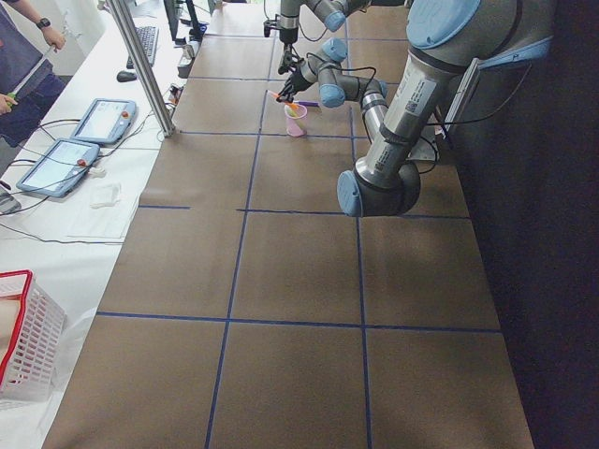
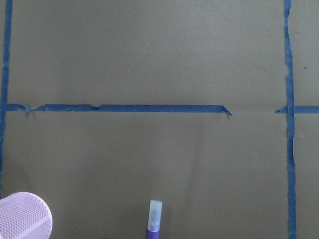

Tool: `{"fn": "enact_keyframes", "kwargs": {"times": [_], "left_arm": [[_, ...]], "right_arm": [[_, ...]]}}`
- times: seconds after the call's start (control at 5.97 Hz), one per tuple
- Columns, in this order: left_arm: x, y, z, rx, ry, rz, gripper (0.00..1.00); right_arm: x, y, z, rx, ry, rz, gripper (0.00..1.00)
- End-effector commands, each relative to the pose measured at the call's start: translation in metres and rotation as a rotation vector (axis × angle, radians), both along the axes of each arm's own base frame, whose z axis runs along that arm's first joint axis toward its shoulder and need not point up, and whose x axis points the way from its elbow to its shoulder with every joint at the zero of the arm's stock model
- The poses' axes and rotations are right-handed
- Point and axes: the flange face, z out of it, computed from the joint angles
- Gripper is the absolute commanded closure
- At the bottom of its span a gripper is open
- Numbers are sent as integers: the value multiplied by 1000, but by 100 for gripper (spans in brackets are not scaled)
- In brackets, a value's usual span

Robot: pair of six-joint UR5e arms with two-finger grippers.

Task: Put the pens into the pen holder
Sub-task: 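Lift the orange marker with the left gripper and move it over the cup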

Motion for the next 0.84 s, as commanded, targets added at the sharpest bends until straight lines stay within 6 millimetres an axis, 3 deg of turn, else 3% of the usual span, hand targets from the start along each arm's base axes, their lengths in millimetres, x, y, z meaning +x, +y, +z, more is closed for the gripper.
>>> {"fn": "enact_keyframes", "kwargs": {"times": [0.0,0.17,0.34,0.67], "left_arm": [[31,4,-20,49,12,-100,100],[42,-3,-20,60,3,-135,100],[51,-3,-6,54,-24,-141,100],[89,21,14,82,-2,-153,100]], "right_arm": [[1,0,2,-2,3,1,0],[1,0,2,-2,3,1,0],[1,0,2,-2,3,1,0],[1,0,3,-3,4,3,0]]}}
